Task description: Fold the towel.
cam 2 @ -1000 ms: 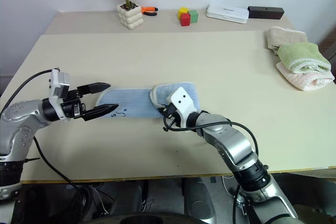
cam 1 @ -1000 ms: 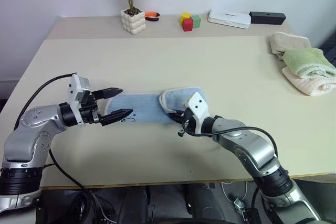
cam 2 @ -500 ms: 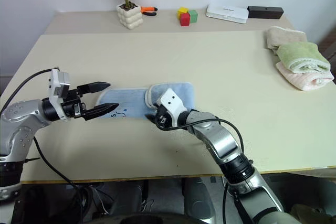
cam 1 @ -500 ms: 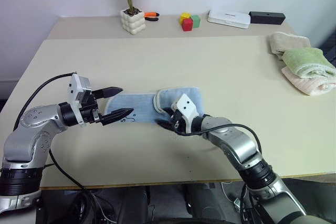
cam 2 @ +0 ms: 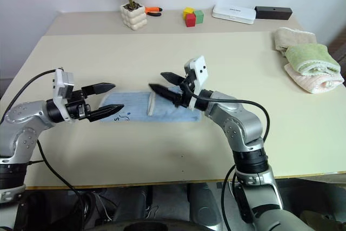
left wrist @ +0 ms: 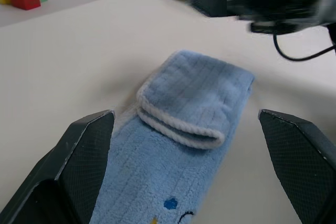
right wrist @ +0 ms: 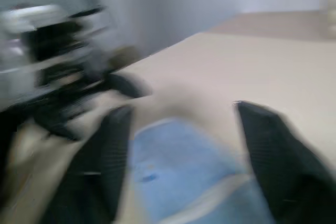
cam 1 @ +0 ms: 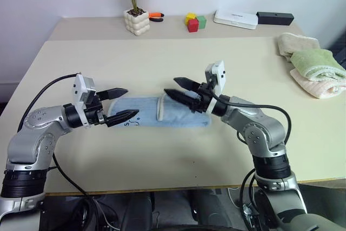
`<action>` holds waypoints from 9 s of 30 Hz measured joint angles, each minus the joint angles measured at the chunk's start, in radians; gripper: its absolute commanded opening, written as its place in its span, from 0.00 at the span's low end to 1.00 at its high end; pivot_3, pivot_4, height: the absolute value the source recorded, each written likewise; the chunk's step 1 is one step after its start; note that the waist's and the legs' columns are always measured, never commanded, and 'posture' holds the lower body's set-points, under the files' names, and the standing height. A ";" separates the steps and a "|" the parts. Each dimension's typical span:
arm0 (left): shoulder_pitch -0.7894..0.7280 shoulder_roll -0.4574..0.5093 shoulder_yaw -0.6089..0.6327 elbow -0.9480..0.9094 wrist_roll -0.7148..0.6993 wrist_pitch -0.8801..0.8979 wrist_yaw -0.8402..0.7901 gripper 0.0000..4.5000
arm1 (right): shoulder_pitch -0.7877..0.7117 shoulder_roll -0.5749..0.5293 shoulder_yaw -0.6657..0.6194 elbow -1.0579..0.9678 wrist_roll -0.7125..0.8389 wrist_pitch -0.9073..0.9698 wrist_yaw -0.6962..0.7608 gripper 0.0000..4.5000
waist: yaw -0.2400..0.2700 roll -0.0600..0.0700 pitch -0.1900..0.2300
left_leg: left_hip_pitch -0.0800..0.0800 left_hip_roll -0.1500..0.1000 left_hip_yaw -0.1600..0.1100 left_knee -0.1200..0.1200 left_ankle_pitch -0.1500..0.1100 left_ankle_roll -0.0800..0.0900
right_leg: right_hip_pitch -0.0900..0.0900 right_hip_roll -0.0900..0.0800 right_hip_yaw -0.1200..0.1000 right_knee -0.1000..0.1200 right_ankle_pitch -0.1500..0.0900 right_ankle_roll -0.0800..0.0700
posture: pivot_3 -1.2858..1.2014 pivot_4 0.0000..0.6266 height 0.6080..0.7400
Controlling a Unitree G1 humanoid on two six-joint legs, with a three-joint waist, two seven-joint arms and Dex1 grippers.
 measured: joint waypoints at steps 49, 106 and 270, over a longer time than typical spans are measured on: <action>0.535 -0.214 0.264 -0.427 -1.113 0.374 1.244 1.00 | 0.099 -0.495 -0.047 -0.045 0.040 -0.130 0.540 0.99 | 0.002 -0.001 0.000 | 0.002 0.000 0.000 0.001 0.000 0.000 | 0.003 -0.001 0.001 -0.001 -0.003 -0.007 | 0.52 0.24 1.00; -0.024 -0.304 -0.088 -0.248 -1.019 0.367 1.184 0.01 | 0.144 -0.527 -0.118 0.027 -0.069 -0.233 0.462 1.00 | 0.033 0.004 -0.004 | 0.001 -0.002 0.000 0.001 0.000 -0.001 | 0.004 -0.001 0.001 -0.004 -0.003 -0.006 | 0.52 0.24 1.00; -0.246 -0.240 -0.163 0.249 0.069 -0.161 -0.050 1.00 | 0.151 0.240 -1.068 -0.278 0.455 0.429 -0.971 0.01 | -0.008 0.006 0.000 | -0.006 -0.001 -0.002 -0.002 0.001 -0.002 | -0.004 0.000 -0.001 -0.002 0.000 0.000 | 0.52 0.24 1.00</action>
